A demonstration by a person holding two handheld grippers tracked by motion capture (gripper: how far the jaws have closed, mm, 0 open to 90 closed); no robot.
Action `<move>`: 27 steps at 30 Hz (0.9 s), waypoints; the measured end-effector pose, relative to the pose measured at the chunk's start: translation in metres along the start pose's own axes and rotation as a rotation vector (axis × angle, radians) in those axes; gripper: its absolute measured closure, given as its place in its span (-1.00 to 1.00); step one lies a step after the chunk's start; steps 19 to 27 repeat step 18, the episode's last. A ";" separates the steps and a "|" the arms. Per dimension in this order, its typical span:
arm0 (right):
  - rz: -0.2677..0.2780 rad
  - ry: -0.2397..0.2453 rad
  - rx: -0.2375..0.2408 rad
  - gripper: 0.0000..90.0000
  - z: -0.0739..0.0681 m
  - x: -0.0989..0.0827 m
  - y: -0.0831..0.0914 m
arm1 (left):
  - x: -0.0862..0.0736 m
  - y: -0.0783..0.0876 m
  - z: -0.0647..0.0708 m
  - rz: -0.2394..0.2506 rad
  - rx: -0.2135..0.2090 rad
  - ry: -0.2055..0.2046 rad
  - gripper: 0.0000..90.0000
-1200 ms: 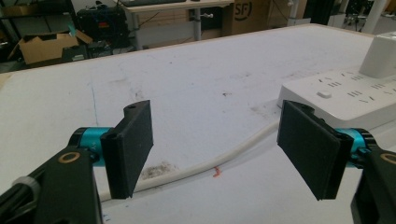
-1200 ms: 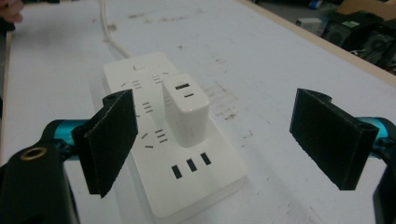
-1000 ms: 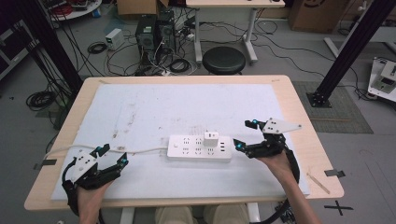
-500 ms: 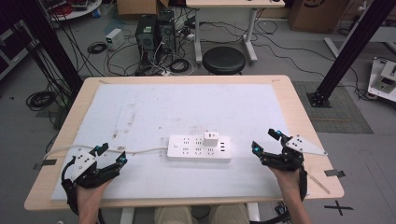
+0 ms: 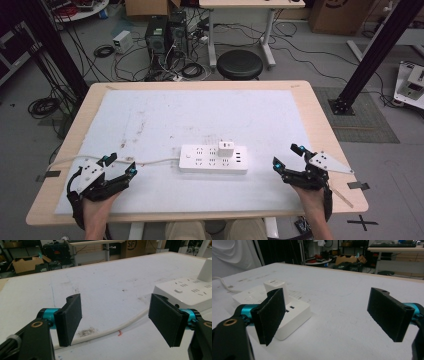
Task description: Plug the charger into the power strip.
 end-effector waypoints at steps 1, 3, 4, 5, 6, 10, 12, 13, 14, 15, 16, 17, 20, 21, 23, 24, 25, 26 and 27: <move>-0.001 -0.003 0.000 -0.66 0.000 0.000 0.000 | 0.000 0.000 0.000 -0.002 0.000 -0.002 -0.40; -0.002 -0.002 0.000 -0.66 0.000 -0.001 0.000 | 0.000 0.000 0.000 -0.002 0.000 -0.002 -0.40; -0.002 -0.002 0.000 -0.66 0.000 -0.001 0.000 | 0.000 0.000 0.000 -0.001 -0.002 -0.004 -0.40; -0.002 -0.002 0.000 -0.66 0.000 -0.001 0.000 | 0.000 0.000 0.000 -0.001 -0.002 -0.004 -0.40; -0.007 -0.002 0.002 -0.66 0.001 -0.003 0.000 | -0.001 0.000 0.000 -0.003 -0.003 -0.003 -0.40; -0.024 -0.005 0.011 -0.64 -0.002 -0.005 0.000 | -0.001 -0.001 0.000 0.002 -0.007 -0.002 -0.40; -0.031 0.004 0.009 -0.64 -0.002 -0.006 0.000 | -0.001 -0.001 0.000 0.004 -0.006 -0.003 -0.40; -0.029 0.005 0.008 -0.64 -0.001 -0.006 -0.001 | -0.001 -0.001 -0.001 0.003 -0.004 -0.005 -0.40; -0.029 0.005 0.008 -0.64 -0.001 -0.006 -0.001 | -0.001 -0.001 -0.001 0.002 -0.004 -0.005 -0.40; -0.024 0.008 0.009 -0.64 0.000 -0.005 -0.002 | -0.001 -0.002 -0.001 0.001 -0.004 -0.006 -0.40; -0.026 0.000 0.010 -0.64 0.000 -0.005 -0.002 | -0.002 -0.002 -0.002 0.003 -0.001 -0.003 -0.40; -0.025 0.002 0.010 -0.64 0.001 -0.005 -0.003 | -0.002 -0.002 -0.002 0.004 -0.002 -0.005 -0.40; -0.025 0.003 0.012 -0.64 0.002 -0.005 -0.003 | -0.002 -0.002 -0.002 0.001 -0.002 -0.004 -0.40; -0.025 0.003 0.012 -0.64 0.002 -0.005 -0.003 | -0.002 -0.002 -0.002 0.001 -0.002 -0.004 -0.40; -0.025 0.003 0.012 -0.64 0.002 -0.005 -0.003 | -0.002 -0.002 -0.002 0.001 -0.002 -0.004 -0.40; -0.025 0.003 0.012 -0.64 0.002 -0.005 -0.003 | -0.002 -0.002 -0.002 0.001 -0.002 -0.004 -0.40; -0.025 0.003 0.012 -0.64 0.002 -0.005 -0.003 | -0.002 -0.002 -0.002 0.001 -0.002 -0.004 -0.40; -0.025 0.003 0.012 -0.64 0.002 -0.005 -0.003 | -0.002 -0.002 -0.002 0.001 -0.002 -0.004 -0.40; -0.025 0.003 0.012 -0.64 0.002 -0.005 -0.003 | -0.002 -0.002 -0.002 0.001 -0.002 -0.004 -0.40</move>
Point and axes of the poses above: each handheld gripper's, and its own axes: y roughly backward along the jaws, x roughly out of its top, z roughly to its right, the point moved 5 cm from there along -y, roughly forward along the jaws, and after that the axes turned 8 degrees about z, right-handed, at the moved point
